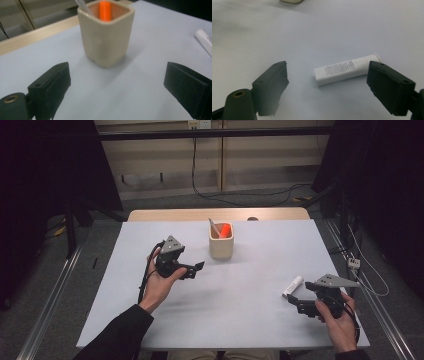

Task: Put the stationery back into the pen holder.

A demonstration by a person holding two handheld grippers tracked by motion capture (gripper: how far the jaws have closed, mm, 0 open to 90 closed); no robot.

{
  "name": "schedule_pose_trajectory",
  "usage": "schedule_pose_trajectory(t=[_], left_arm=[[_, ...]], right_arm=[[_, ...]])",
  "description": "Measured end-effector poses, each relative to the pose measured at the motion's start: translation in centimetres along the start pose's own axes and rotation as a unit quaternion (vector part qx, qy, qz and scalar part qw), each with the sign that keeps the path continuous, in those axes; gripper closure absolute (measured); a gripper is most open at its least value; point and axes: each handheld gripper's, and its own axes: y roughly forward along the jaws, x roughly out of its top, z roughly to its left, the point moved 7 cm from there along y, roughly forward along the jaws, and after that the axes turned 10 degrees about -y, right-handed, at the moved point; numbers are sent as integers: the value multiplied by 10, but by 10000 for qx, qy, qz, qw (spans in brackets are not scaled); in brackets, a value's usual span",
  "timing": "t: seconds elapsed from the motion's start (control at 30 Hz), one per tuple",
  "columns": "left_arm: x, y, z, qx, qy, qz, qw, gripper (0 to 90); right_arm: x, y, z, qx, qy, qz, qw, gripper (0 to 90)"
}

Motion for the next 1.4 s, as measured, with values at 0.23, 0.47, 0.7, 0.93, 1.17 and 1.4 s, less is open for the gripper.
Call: schedule_pose_trajectory(t=[0.23, 0.47, 0.7, 0.93, 1.17, 1.4], left_arm=[[-29, -29, 6, 137, -82, 101, 9998, 71], [-61, -51, 7, 146, -291, 196, 9993, 81], [-88, -67, 0, 50, -274, 344, 9990, 82], [-94, -67, -4, -4, -277, 372, 9989, 83], [-95, -65, -6, -4, -165, 427, 9989, 83], [-96, -63, -7, -35, -130, 466, 9988, 83]], right_arm=[[3, 6, -8, -97, 51, -31, 9999, 112], [16, 5, -14, 89, -414, -19, 9991, 112], [21, 12, -33, 300, -724, 195, 9967, 125], [18, 20, -49, 489, -1060, 604, 9913, 146], [22, 25, -54, 789, -1542, 861, 9811, 174], [21, 28, -52, 1072, -2386, 1301, 9564, 228]])
